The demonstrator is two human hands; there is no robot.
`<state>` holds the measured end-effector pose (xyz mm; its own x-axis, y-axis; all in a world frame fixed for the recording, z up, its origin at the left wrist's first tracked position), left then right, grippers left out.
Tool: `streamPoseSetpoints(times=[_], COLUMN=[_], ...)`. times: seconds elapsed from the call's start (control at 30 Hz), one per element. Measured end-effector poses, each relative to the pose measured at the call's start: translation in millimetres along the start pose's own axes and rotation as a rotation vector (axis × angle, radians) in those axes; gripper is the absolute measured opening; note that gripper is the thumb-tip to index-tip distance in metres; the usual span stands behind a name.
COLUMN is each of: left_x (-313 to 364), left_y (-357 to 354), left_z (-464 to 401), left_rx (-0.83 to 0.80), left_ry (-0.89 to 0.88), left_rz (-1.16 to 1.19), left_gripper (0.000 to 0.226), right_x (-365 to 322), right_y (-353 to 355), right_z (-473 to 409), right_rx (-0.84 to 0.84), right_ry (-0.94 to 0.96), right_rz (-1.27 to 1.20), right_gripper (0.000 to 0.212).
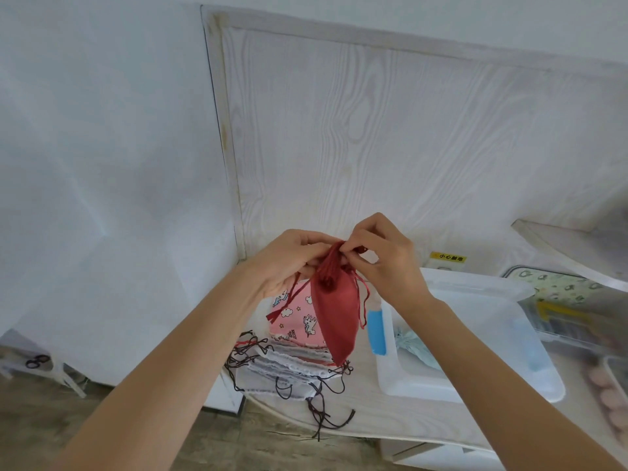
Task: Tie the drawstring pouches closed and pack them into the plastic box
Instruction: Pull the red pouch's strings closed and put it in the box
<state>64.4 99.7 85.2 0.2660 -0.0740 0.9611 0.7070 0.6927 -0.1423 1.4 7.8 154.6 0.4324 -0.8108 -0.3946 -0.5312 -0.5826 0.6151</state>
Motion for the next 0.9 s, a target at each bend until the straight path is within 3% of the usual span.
streamPoseSetpoints(times=[0.3,0.47,0.6,0.77,0.9], left_x=[13,18,14,2,-5], left_y=[4,13,18,22,25], left_z=[1,2,0,-1,-3], left_rx=[0.054,0.120,0.165,0.186,0.214], left_ry=[-0.088,-0.151,-0.139,-0.066,0.018], left_rz=[-0.159,-0.369,-0.382,-0.316,-0.344], left_gripper=[0.016,0.014,0.012,0.007,0.012], right_x=[4,8,19,37,41], right_y=[0,1,1,-6,-8], right_z=[-3,-5,-4,1,3], right_rx=[-0.018,-0.031,-0.001,-0.099,-0.154], right_ry=[-0.071,-0.111,-0.251,-0.504,-0.534], right_rz=[-0.043,-0.101,-0.206,-0.309,-0.242], right_gripper=[0.013,0.015,0.019,0.019,0.014])
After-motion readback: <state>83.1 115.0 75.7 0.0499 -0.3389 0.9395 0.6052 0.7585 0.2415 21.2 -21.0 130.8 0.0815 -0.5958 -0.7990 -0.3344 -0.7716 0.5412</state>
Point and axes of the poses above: each hand's wrist, its own z-axis away from the middle knuckle, its own y-axis out of the back of the hand, x = y × z, the point moved 9 cm from there along -z, towards the middle knuckle, and after that the axes turned 2 degrees about -x, right-handed, at the moved point
